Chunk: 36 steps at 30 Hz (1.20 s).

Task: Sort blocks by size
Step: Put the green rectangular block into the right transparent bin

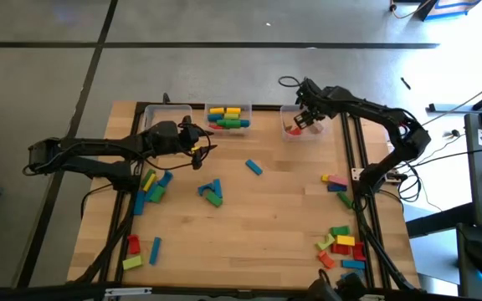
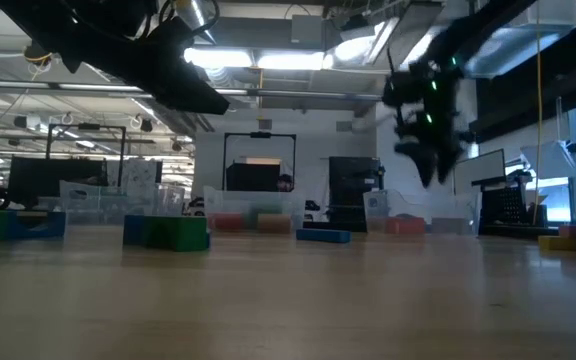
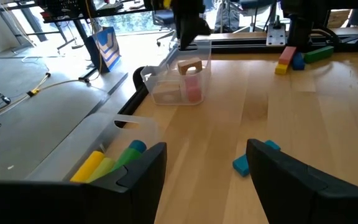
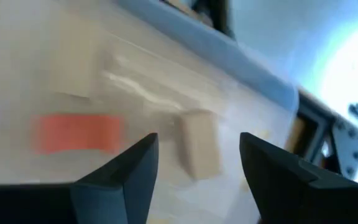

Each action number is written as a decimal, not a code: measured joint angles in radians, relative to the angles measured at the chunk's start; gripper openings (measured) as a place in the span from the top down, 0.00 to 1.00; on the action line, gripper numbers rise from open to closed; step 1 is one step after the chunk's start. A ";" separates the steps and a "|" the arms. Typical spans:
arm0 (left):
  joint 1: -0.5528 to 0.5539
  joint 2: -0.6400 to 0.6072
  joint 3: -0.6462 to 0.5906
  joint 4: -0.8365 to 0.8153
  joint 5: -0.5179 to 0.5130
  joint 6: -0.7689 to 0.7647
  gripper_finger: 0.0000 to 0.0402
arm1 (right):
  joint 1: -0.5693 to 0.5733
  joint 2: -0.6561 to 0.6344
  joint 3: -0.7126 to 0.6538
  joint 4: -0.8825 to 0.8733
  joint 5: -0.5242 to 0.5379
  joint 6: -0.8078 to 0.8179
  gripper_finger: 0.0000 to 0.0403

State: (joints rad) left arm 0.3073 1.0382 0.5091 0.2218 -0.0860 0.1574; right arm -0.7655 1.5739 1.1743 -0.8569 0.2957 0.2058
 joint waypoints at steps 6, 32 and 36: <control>0.000 0.000 0.000 0.000 0.000 0.000 0.46 | 0.177 -0.045 0.122 0.040 -0.019 0.000 0.44; -0.003 0.000 0.000 -0.012 0.000 -0.007 0.46 | 0.785 0.119 0.140 0.621 -0.062 -0.013 0.44; -0.006 -0.004 0.000 -0.055 0.000 -0.024 0.46 | 0.834 0.203 0.140 0.726 -0.080 -0.022 0.44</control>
State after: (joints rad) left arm 0.3013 1.0340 0.5091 0.1669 -0.0860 0.1338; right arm 0.0682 1.7765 1.3144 -0.1313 0.2155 0.1839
